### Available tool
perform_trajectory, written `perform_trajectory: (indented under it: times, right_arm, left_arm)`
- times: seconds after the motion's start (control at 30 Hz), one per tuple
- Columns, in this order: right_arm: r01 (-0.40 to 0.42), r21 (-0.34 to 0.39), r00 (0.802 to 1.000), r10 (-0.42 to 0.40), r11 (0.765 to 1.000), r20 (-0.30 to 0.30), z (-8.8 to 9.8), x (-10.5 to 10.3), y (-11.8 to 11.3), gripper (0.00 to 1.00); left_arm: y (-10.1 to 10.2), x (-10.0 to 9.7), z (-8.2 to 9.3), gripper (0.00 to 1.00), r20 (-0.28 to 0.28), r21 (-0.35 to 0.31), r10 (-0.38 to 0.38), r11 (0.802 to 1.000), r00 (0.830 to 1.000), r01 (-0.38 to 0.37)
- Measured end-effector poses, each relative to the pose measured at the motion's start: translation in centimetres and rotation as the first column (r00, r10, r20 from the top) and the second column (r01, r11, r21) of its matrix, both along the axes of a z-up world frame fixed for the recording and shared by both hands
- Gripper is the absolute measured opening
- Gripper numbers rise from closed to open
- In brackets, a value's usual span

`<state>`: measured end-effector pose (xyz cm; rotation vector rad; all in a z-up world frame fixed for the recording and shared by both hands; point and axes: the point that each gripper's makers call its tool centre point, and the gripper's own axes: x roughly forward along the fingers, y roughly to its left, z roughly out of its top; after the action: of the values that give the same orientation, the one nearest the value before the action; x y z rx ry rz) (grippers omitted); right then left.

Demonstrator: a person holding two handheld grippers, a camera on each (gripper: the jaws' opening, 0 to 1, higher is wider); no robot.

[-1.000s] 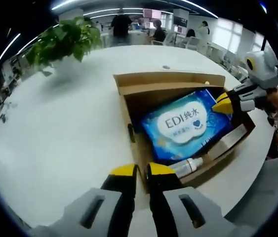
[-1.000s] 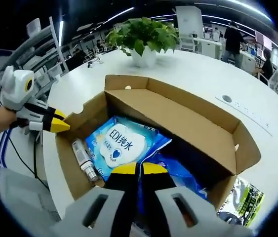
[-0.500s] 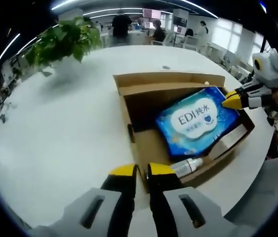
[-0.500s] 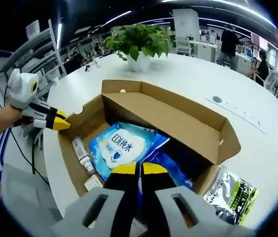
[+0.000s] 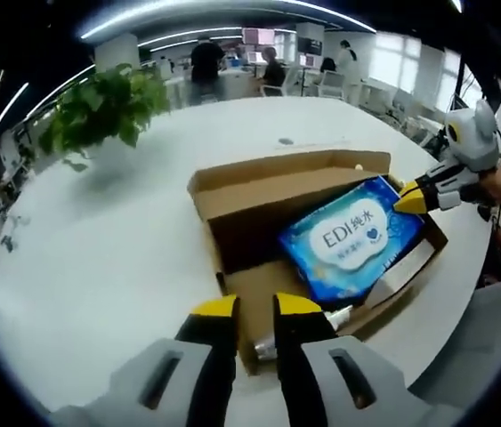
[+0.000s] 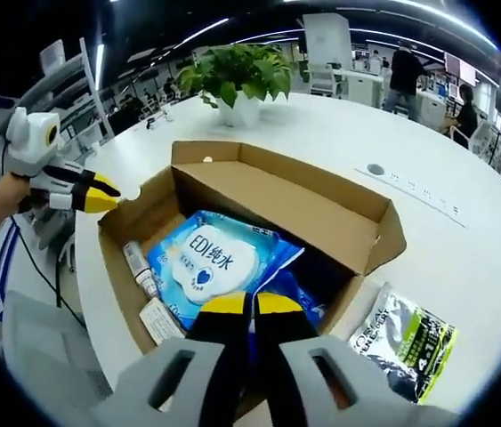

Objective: Operate the shoe box by opening the lid, removing the specified soft item, and placing it in the target area until the item is outside and the box remains undamaged.

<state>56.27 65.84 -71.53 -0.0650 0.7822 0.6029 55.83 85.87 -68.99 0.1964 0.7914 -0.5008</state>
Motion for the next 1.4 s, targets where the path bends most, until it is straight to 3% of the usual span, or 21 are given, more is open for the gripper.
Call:
perform_trajectory:
  times: [0.17,0.27,0.43,0.53,0.73,0.9,1.0,1.4]
  right_arm:
    - [0.016,0.01,1.0,-0.016,1.0,-0.005,-0.1,-0.1,-0.5,0.0]
    - [0.018,0.01,1.0,-0.018,1.0,-0.003,-0.2,-0.1,-0.7,0.0]
    - [0.03,0.012,1.0,-0.03,0.999,-0.001,-0.2,-0.1,-1.2,0.0]
    - [0.035,0.014,0.999,-0.035,0.999,0.0,-0.3,-0.1,-1.3,0.0]
    - [0.039,0.02,0.999,-0.039,0.999,0.0,-0.2,-0.2,-1.4,0.0]
    - [0.039,0.019,0.999,-0.039,0.999,0.003,-0.3,-0.1,-1.5,0.0]
    - [0.037,0.02,0.999,-0.038,0.999,0.005,-0.4,-0.2,-1.5,0.0]
    - [0.054,0.029,0.999,-0.054,0.998,0.007,-0.3,-0.3,-1.5,0.0]
  left_arm:
    - [-2.0,0.2,-1.3,0.16,-0.041,-0.015,-0.041,0.999,0.998,0.041]
    - [-3.1,0.0,-2.9,0.19,-0.096,-0.01,-0.08,0.997,0.992,0.079]
    - [-4.4,0.1,-3.9,0.23,-0.124,-0.02,-0.114,0.993,0.986,0.112]
    - [-5.2,0.2,-4.2,0.24,-0.14,-0.053,-0.126,0.991,0.982,0.12]
    - [-7.2,-0.1,-4.8,0.26,-0.21,-0.186,-0.129,0.978,0.969,0.09]
    - [-7.5,-0.4,-6.4,0.23,-0.266,-0.195,-0.127,0.978,0.956,0.076]
    - [-8.4,-1.3,-7.0,0.15,-0.342,-0.268,-0.123,0.963,0.932,0.029]
    - [-8.1,-0.8,-6.7,0.04,-0.324,-0.29,-0.081,0.957,0.943,-0.017]
